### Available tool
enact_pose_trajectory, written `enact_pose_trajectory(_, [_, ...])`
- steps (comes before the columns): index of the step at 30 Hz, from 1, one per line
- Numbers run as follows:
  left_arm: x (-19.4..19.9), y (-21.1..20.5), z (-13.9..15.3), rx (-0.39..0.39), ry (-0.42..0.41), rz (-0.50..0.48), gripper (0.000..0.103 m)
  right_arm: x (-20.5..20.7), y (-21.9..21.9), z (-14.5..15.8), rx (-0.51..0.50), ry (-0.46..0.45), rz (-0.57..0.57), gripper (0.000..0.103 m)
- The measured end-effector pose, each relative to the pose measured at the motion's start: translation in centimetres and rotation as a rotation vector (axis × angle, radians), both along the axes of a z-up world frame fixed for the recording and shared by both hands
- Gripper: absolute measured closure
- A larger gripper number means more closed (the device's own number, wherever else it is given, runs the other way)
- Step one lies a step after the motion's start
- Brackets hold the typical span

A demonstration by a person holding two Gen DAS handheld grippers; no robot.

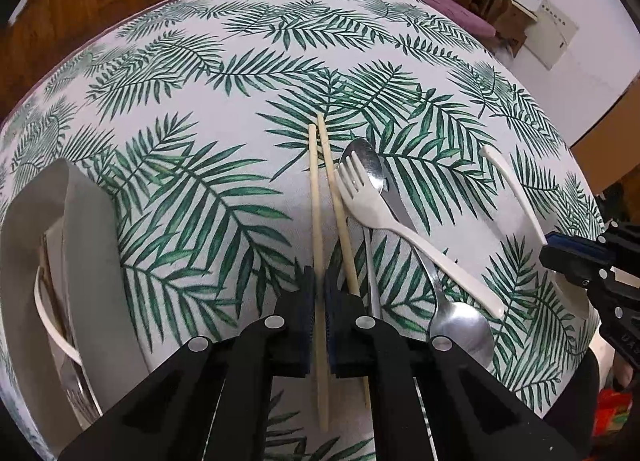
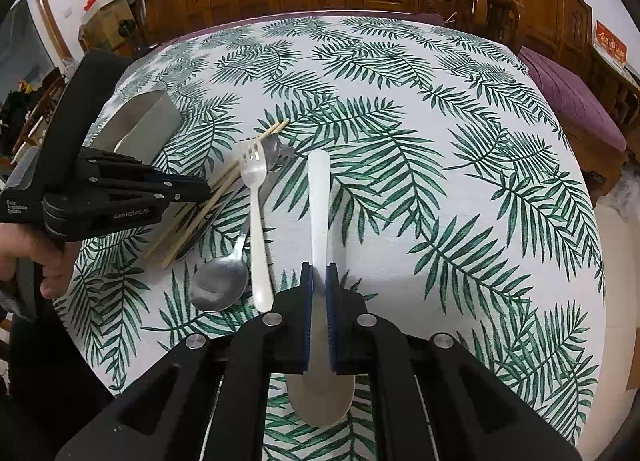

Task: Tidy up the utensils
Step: 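Grasp a wooden chopstick with the left tool while the right tool holds the white spoon, then carry the chopstick into the grey tray and open the left tool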

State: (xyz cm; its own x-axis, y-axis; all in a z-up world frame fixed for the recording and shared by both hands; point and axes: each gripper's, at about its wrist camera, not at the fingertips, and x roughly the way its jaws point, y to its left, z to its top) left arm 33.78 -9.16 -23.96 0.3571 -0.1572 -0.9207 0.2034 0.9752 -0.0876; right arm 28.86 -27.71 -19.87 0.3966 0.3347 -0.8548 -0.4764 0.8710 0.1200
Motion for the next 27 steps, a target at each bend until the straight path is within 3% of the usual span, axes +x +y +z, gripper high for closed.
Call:
enact_pose_trajectory(7, [-1.9, 1.6, 2.3, -0.027, -0.039, 0.01, 0.099, -0.7, 1.5, 1.2, 0.009, -0.018, 0.013, 0.095])
enact_pose_trajectory(17, [-5.1, 5.6, 7.9, -0.076, -0.139, 0.04, 0.099, -1.2, 4.9, 3.2, 0.024, -0.051, 0.044, 0.095])
enact_pose_trajectory(27, [-6.7, 10.3, 10.9, -0.109, -0.203, 0.085, 0.099, -1.5, 7.3, 4.3, 0.03, -0.075, 0.062, 0.095])
